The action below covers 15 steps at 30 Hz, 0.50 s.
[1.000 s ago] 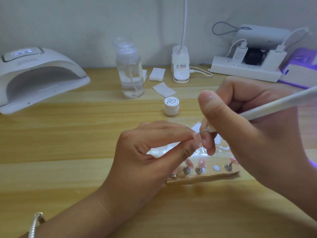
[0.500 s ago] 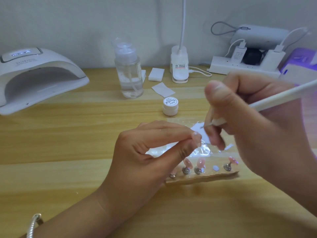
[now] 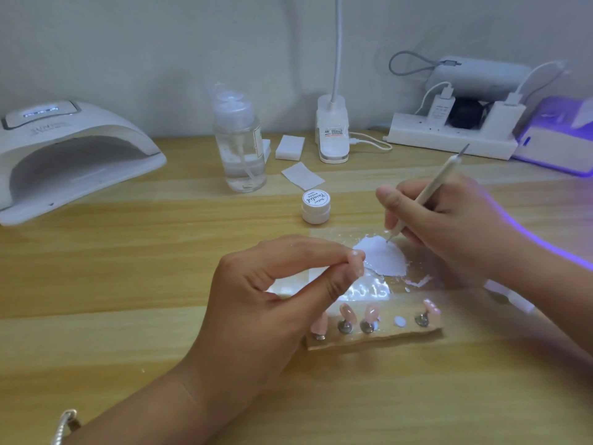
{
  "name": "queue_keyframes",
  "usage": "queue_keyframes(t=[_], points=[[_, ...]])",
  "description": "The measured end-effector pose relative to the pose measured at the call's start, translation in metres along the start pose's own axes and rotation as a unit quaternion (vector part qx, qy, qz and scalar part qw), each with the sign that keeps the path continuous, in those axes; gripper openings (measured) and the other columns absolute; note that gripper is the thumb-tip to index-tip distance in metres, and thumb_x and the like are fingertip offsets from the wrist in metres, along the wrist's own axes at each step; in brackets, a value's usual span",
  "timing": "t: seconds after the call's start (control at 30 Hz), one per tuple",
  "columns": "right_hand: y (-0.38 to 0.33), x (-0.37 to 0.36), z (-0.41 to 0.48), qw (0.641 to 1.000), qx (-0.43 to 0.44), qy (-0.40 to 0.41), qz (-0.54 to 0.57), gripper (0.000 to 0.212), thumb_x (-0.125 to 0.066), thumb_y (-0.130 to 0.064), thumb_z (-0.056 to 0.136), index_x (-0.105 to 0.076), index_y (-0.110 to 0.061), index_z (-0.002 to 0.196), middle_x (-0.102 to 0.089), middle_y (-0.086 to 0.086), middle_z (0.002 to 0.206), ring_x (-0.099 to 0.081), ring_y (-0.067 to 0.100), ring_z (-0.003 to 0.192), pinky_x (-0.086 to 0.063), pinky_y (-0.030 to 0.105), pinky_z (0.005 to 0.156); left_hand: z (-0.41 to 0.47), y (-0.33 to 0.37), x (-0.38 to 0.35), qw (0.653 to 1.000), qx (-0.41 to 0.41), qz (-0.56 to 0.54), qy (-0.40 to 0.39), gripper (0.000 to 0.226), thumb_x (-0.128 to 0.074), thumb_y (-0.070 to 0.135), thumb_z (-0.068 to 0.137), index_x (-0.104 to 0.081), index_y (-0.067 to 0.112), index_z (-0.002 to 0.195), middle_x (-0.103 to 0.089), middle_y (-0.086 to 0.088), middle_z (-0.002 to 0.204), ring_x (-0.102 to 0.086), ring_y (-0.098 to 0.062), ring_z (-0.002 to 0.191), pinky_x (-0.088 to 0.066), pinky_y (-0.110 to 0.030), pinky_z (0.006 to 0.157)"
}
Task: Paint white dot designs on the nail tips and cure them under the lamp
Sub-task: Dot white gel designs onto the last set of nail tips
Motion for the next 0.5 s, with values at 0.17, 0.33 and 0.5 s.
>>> queue_keyframes(t=[0.17, 0.33, 0.5], points=[[0.001, -0.0057, 0.0011, 1.0, 0.011, -0.013, -0.026, 0.042, -0.055, -0.04, 0.097, -0.064, -0.017, 0.062, -0.05, -0.015, 0.044, -0.046, 0.004, 0.044, -0.034, 0.013, 0.048, 0.0013, 0.0008, -0.0012, 1.0, -0.006, 0.002, -0.011, 0.007, -0.075, 0.016, 0.079, -0.08, 0.016, 0.084, -0.076, 0.008, 0.084, -0.064, -0.02, 0.062, -0.047, -0.007, 0.058], [-0.0024, -0.0043, 0.0011, 0.999, 0.029, 0.021, 0.011, 0.04, -0.055, -0.028, 0.099, -0.063, -0.015, 0.062, -0.051, -0.017, 0.046, -0.046, 0.002, 0.045, -0.034, 0.01, 0.049, 0.0008, 0.0005, -0.0007, 1.0, 0.0, -0.013, -0.013, 0.007, -0.075, 0.016, 0.079, -0.081, 0.017, 0.083, -0.075, 0.007, 0.084, -0.059, -0.008, 0.059, -0.049, -0.015, 0.049], [-0.0023, -0.0092, -0.0029, 1.0, 0.007, -0.003, -0.005, 0.042, -0.053, -0.029, 0.099, -0.062, -0.009, 0.064, -0.051, -0.018, 0.045, -0.048, 0.002, 0.045, -0.035, 0.012, 0.048, 0.0014, 0.0019, -0.0017, 1.0, -0.012, 0.012, -0.017, 0.007, -0.075, 0.016, 0.079, -0.08, 0.017, 0.084, -0.074, 0.01, 0.081, -0.057, -0.012, 0.057, -0.044, -0.006, 0.056]])
Point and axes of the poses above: each hand's wrist, its own z-axis towards the middle knuckle, its own x-axis out of the back of the hand, y = z × x, the point moved 2 cm from there along z, towards the middle knuckle
